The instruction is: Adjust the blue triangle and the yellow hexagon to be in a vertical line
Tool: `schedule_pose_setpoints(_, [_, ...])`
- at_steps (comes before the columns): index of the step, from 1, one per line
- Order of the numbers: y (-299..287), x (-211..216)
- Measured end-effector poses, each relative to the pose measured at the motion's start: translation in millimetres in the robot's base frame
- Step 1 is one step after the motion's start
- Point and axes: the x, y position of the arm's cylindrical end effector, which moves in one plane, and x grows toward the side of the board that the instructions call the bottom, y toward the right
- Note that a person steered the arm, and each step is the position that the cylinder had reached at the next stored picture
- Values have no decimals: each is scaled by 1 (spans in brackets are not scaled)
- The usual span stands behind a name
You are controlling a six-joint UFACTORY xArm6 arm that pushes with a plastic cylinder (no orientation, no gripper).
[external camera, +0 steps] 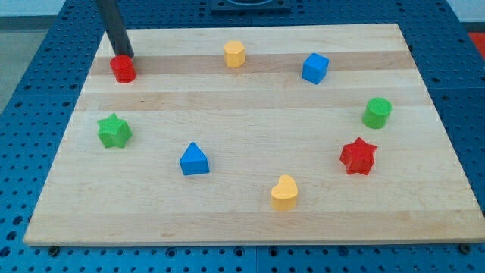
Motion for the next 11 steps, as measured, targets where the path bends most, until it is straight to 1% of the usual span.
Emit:
schedule_pose_setpoints(1, [20, 32])
schedule_pose_setpoints(2, [39, 14])
schedule_pose_setpoints(3, [127, 40])
schedule_pose_setpoints(4, [164, 117])
schedule_pose_setpoints(5, [167, 163])
schedule_pose_setpoints(7, [165, 222])
schedule_pose_setpoints(8, [180, 206])
schedule_pose_setpoints(9, [200, 146])
schedule_pose_setpoints(10, [206, 77])
schedule_pose_setpoints(11, [266, 39])
